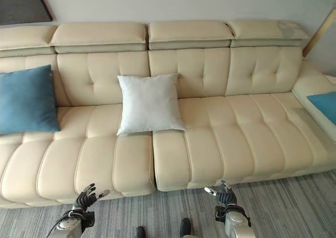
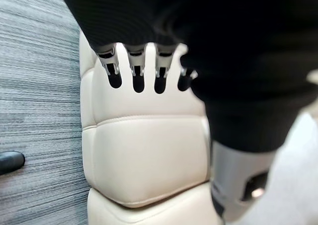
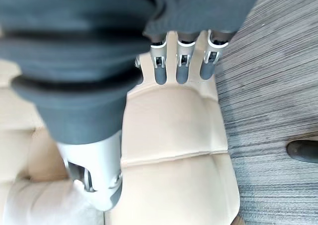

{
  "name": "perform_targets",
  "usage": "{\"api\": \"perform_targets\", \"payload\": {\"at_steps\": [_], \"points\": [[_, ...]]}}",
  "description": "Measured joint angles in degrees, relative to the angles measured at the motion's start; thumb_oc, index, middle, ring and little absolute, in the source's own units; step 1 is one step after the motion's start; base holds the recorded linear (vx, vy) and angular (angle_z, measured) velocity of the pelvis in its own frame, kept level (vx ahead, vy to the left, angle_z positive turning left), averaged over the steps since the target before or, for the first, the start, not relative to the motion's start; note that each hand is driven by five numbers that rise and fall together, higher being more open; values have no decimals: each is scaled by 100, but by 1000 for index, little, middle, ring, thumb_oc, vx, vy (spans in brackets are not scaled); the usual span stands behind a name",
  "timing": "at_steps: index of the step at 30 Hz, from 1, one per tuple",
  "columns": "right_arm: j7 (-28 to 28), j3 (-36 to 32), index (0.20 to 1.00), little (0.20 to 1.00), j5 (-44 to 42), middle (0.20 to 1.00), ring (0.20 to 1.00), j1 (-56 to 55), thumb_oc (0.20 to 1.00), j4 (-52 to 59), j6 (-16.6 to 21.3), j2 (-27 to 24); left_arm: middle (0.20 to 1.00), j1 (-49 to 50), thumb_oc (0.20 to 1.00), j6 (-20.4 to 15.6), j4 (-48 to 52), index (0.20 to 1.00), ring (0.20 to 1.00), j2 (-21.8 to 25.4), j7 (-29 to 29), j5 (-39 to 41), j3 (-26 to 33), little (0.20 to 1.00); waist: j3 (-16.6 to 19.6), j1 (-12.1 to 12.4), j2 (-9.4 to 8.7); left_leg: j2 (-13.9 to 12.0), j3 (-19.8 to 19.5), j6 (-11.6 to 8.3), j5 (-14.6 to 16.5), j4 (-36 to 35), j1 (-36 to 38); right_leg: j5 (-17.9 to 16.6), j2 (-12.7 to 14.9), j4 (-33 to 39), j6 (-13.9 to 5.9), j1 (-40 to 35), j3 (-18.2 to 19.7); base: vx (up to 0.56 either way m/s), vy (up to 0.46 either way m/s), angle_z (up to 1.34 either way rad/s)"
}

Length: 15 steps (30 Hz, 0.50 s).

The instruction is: Pick up all the scattered cushions and arrange them neatly on the sofa.

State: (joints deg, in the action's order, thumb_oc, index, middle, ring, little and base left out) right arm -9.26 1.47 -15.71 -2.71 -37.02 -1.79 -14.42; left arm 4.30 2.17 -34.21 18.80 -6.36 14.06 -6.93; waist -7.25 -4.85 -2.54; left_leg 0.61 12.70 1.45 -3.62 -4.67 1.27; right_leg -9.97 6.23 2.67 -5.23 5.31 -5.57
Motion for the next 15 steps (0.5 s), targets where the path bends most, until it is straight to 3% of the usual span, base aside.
{"api": "perform_targets", "payload": {"at_steps": [2,3,4,5,6,7,8,10,11,12,13,14,15], "points": [[-9,-29,1000,1000,-1,1000,1000,41,1000,27,4,31,1000,-93,1000,2,-1,1000,1000,27,23,-163,-17,1000,-37,-63,-24,-78,466,55,18,0,-17,-380,-58,93,-353,252,225,-95,27,-135],[-16,-31,1000,1000,-2,1000,1000,189,1000,-83,-3,76,1000,-130,1000,1,-13,1000,1000,51,23,-176,14,1000,-90,-44,2,-161,889,140,35,-8,-14,-441,-44,169,-764,322,-36,-14,2,-141],[-38,-56,1000,1000,-2,1000,1000,136,1000,-94,-35,77,1000,-243,1000,37,-31,1000,1000,36,33,-177,51,1000,-109,-199,12,-223,1166,196,28,13,-16,-82,93,-177,-448,384,-743,-40,-53,-182],[-65,-42,1000,1000,-2,1000,1000,91,1000,-96,-122,85,1000,-208,1000,30,63,1000,1000,47,57,-180,64,1000,-161,-133,121,-388,1548,220,127,-6,73,483,404,-1027,-32,476,-2051,13,-80,-165],[-71,-58,1000,1000,-2,1000,1000,75,1000,-94,-122,79,1000,-206,1000,30,42,1000,1000,64,72,-180,46,1000,-151,-87,141,-432,1626,133,181,-20,84,587,503,-1192,-63,439,-2101,-40,-79,-170],[-71,-123,1000,1000,6,1000,1000,34,1000,-91,-111,67,1000,-176,1000,47,76,1000,1000,56,95,-181,47,1000,-147,-118,163,-538,1977,86,154,20,116,788,698,-1294,-86,369,-2483,-25,-91,-156],[-87,-231,1000,1000,9,1000,1000,50,1000,-117,-117,63,1000,-125,1000,48,167,1000,1000,55,131,-183,43,1000,-139,3,186,-581,2224,56,146,40,147,940,907,-1446,-80,344,-3002,-18,-104,-138],[-156,-244,1000,1000,25,1000,1000,-61,1000,-92,-131,3,1000,-64,1000,88,162,1000,1000,49,188,-188,31,1000,-144,-63,164,-577,2125,-57,224,133,85,1025,1125,-1141,-152,78,-3157,-6,-175,-106],[-169,-232,1000,1000,98,1000,1000,-72,1000,-85,-158,-43,1000,-20,1000,110,161,1000,1000,16,202,-199,24,1000,-142,-50,146,-637,2130,-120,232,193,103,869,1198,-1137,-51,70,-3566,113,-276,-86],[-160,-195,1000,1000,110,1000,1000,-95,1000,-81,-160,-89,1000,0,1000,142,161,1000,1000,2,225,-208,16,1000,-172,-47,228,-723,2037,-200,229,249,91,781,1125,-1129,63,61,-3643,165,-275,-108],[-145,-216,1000,1000,110,1000,1000,-195,1000,-202,-218,-202,1000,6,1000,172,153,1000,1000,-104,264,-322,23,1000,-181,-156,410,-919,1925,-429,333,400,156,833,853,-1164,170,75,-3381,330,-500,-126],[-145,-203,1000,1000,110,1000,1000,-270,1000,-201,-239,-356,1000,15,1000,171,154,1000,1000,-199,305,-396,16,1000,-118,-134,592,-1122,1878,-425,327,559,186,934,566,-1165,320,104,-3167,231,-370,-115],[-129,-224,1000,1000,109,1000,1000,-264,1000,-260,-229,-384,1000,-19,1000,167,149,1000,1000,-216,309,-394,28,1000,-89,-259,688,-1357,1869,-769,285,984,168,1122,402,-1285,464,197,-3031,274,-386,-104]]}}
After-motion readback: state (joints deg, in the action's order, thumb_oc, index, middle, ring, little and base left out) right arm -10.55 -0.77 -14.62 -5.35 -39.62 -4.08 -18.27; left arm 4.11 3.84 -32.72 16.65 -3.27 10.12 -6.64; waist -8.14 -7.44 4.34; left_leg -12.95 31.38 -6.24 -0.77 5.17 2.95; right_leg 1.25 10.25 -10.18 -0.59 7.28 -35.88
